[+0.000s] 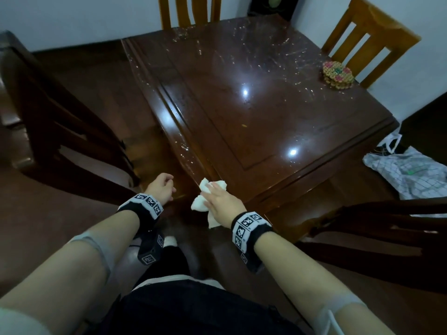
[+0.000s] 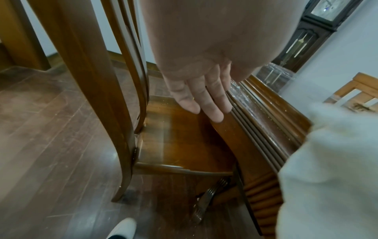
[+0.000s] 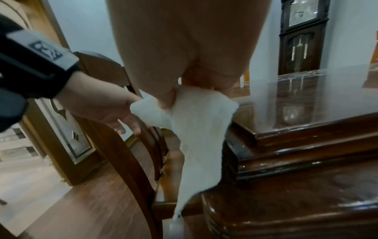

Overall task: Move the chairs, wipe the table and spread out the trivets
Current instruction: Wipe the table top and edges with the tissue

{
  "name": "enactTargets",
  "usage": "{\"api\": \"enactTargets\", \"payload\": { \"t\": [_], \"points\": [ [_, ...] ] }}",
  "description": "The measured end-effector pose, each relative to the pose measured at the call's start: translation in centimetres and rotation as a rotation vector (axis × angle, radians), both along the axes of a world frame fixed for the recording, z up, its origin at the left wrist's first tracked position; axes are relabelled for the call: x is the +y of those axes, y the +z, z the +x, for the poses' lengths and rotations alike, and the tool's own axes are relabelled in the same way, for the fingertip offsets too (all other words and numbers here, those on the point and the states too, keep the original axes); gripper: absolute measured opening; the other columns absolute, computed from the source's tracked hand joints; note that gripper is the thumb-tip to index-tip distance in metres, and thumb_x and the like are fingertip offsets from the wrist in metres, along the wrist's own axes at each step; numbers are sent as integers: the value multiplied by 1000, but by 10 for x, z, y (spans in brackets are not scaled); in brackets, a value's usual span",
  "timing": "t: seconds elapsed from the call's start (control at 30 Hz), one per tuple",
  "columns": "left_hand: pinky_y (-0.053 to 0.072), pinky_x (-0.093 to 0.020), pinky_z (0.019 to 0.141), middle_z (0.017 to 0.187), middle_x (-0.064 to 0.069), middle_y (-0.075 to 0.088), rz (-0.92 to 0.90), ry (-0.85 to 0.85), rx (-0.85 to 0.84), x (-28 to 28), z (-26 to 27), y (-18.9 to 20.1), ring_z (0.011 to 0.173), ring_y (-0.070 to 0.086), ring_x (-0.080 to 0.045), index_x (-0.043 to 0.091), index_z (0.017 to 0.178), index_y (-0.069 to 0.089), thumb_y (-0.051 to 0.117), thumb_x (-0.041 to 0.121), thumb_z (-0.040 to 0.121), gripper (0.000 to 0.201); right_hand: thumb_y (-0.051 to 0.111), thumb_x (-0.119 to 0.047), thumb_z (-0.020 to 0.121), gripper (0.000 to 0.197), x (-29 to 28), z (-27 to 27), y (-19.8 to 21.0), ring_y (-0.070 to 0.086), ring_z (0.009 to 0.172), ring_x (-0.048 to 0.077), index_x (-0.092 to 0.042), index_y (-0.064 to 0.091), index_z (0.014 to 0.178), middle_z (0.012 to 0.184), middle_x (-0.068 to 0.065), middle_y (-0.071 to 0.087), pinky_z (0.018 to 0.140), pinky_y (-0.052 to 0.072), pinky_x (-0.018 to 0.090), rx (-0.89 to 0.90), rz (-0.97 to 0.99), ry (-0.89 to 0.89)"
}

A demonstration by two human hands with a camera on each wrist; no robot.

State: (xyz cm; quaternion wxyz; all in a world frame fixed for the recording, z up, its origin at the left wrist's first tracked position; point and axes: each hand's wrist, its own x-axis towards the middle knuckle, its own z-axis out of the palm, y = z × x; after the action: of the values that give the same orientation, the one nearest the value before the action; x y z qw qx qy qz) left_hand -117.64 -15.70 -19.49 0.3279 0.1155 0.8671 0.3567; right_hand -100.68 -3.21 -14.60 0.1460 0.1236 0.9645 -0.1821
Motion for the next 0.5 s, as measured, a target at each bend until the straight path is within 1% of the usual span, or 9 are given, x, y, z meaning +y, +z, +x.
{"api": "enactTargets", "payload": {
  "t": [0.07,0.1,0.17,0.23,0.3,0.33,0.37,0.47,0.5],
  "points": [
    [43,-26,60,88,2,65,-1,-8,-12,2,-5,3,67,63,-16,19,126,50,38,23,101,28,45,-18,100,38,-2,-5,-15,22,143,24,-14,44,138,152,10,28,106,39,40,-108,45,17],
    [43,-26,62,90,1,65,-2,-10,-22,2,-8,5,69,63,-17,20,126,49,38,23,101,28,46,-16,99,42,-4,-5,-20,23,142,26,-15,42,140,152,10,27,108,37,39,-170,47,2],
    [44,-26,66,91,1,65,2,-15,-44,5,-16,8,71,63,-17,21,126,49,38,23,100,28,47,-12,96,46,-9,-3,-20,34,135,27,-16,40,141,148,7,34,102,42,39,-229,66,-28],
    [45,-27,67,89,2,65,-2,-25,-66,9,-26,9,71,63,-17,21,126,50,39,24,100,28,45,-14,97,46,-10,-5,-10,46,126,29,-15,38,142,138,7,47,93,47,40,-313,37,-67],
    [44,-26,65,90,2,64,-4,-48,-94,14,-37,14,71,63,-17,20,127,50,39,25,101,29,41,-23,100,41,-4,-11,7,51,122,30,-15,44,140,133,11,55,98,45,43,-428,-104,-82],
    [43,-26,64,92,2,64,-2,-73,-110,17,-42,18,72,62,-17,20,126,51,39,27,101,29,39,-27,101,40,2,-14,16,52,122,30,-14,48,138,133,12,56,101,43,43,-425,-211,-133],
    [42,-26,62,95,1,64,1,-114,-124,22,-47,24,75,63,-17,20,125,52,39,28,101,28,38,-31,102,40,8,-17,22,52,122,28,-14,51,136,133,12,57,102,42,41,-367,-315,-219],
    [40,-24,59,105,-1,62,28,-254,-139,39,-62,46,83,61,-18,20,119,55,37,31,102,27,43,-32,101,35,23,-27,36,58,112,21,-16,58,129,122,6,63,99,46,39,-72,-550,-523],
    [40,-24,60,105,-1,62,38,-297,-135,45,-66,53,84,61,-18,21,117,56,37,32,102,27,44,-31,101,34,27,-32,40,58,110,18,-14,60,126,121,4,62,98,46,37,19,-606,-608]
  ]
}}
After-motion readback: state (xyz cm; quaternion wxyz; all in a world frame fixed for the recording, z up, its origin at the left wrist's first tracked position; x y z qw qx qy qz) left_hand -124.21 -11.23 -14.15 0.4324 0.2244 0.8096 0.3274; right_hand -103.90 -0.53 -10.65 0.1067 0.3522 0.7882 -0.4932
